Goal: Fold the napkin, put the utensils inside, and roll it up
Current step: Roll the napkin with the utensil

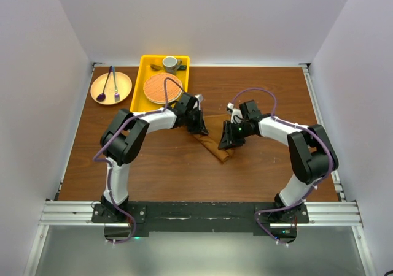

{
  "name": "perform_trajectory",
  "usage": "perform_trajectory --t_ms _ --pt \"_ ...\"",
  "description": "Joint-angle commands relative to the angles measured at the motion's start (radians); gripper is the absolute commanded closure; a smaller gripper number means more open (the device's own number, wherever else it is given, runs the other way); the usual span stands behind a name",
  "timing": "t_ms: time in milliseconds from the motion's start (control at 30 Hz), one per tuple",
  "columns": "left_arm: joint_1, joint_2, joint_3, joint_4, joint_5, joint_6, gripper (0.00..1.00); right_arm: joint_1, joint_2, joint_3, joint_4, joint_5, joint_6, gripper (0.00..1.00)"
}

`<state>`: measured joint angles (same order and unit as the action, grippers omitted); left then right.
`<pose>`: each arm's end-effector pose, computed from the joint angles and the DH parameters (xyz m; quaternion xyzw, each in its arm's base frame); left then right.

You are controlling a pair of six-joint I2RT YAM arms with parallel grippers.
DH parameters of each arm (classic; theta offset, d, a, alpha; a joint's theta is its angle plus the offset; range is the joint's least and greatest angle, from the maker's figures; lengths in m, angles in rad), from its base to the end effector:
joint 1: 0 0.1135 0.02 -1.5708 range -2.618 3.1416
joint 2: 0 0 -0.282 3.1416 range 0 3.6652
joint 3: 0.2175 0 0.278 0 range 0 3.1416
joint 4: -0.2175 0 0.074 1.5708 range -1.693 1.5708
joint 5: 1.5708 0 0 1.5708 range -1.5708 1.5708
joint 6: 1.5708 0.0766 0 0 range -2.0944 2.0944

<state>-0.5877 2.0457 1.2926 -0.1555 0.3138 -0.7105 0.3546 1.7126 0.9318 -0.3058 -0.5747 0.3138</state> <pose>0.3849 -0.2849 0.1066 -0.0066 0.9354 -0.3118 0.1665 0.3225 0.1638 0.1218 -0.0869 0.9295 0.3353 0.1269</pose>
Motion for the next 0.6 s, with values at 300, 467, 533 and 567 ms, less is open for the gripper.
perform_trajectory --t_ms 300,467,533,567 --pt "0.020 0.010 0.083 -0.111 -0.003 0.089 1.00 0.089 -0.164 -0.057 -0.116 0.289 -0.053 0.64" --pt "0.020 -0.044 0.201 -0.173 0.045 0.051 0.81 0.119 -0.248 0.036 -0.142 0.320 -0.102 0.44" --pt "0.026 -0.051 0.265 -0.225 0.050 0.037 0.68 0.122 -0.258 0.074 -0.141 0.334 -0.134 0.39" --pt "0.029 -0.053 0.287 -0.242 0.051 0.025 0.66 0.124 -0.257 0.085 -0.138 0.338 -0.145 0.37"
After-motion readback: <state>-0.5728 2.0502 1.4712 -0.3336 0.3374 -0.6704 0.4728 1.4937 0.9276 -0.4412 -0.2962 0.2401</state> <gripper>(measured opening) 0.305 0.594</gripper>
